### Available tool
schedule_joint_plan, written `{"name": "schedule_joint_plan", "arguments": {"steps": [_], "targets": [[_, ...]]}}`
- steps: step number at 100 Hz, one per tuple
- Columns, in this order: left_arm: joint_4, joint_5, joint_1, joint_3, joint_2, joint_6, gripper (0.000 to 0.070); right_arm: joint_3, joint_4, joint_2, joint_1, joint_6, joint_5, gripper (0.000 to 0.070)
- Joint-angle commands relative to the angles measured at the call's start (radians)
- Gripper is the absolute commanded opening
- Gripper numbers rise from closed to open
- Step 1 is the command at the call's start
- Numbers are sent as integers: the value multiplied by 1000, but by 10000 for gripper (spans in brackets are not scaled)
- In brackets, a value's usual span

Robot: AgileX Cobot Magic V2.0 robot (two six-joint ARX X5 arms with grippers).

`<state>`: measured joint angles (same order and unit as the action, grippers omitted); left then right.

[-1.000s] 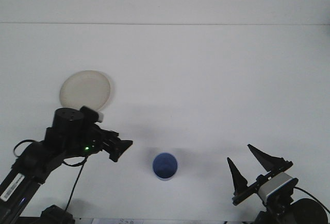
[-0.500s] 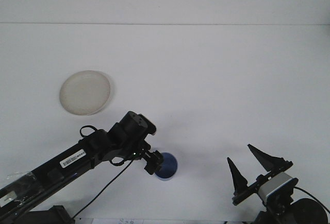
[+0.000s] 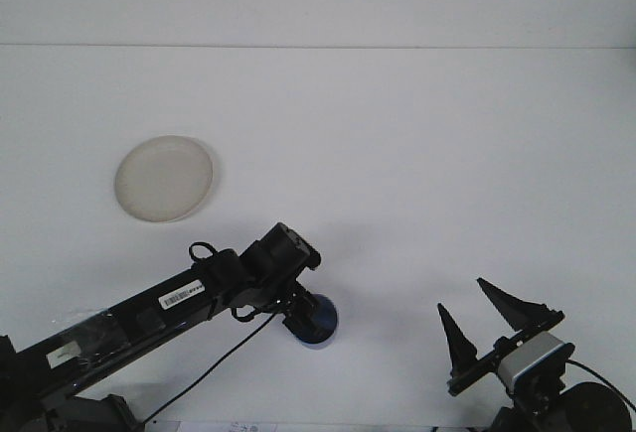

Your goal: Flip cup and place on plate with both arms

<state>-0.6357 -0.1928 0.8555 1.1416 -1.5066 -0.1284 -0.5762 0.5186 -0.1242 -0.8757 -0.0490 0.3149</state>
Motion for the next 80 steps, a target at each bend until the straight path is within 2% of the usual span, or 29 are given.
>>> {"name": "schedule_joint_plan", "arguments": {"steps": [1,14,23,39,48,63,80], "targets": [[3,3,11,21,-16,9,0,-6,-8,0,-9,-6,0,483],[-18,4,11,29,-16,16,10,-6,-8,0,-9,-6,0,483],[-50,33,11,51,-16,37,10,-6,-8,0,-9,-6,0,483],[-177,177,-6,151,-2,84,8,-6,-8,0,-9,-6,0,483],[-245,218,-45,222,26,129,7,-6,-8,0,-9,-6,0,483],[-308,224,-192,333,79,177,7,-6,-8,0,-9,-6,0,483],[-324,224,-467,434,75,198,7,-6,-8,0,-9,-6,1,483]]}}
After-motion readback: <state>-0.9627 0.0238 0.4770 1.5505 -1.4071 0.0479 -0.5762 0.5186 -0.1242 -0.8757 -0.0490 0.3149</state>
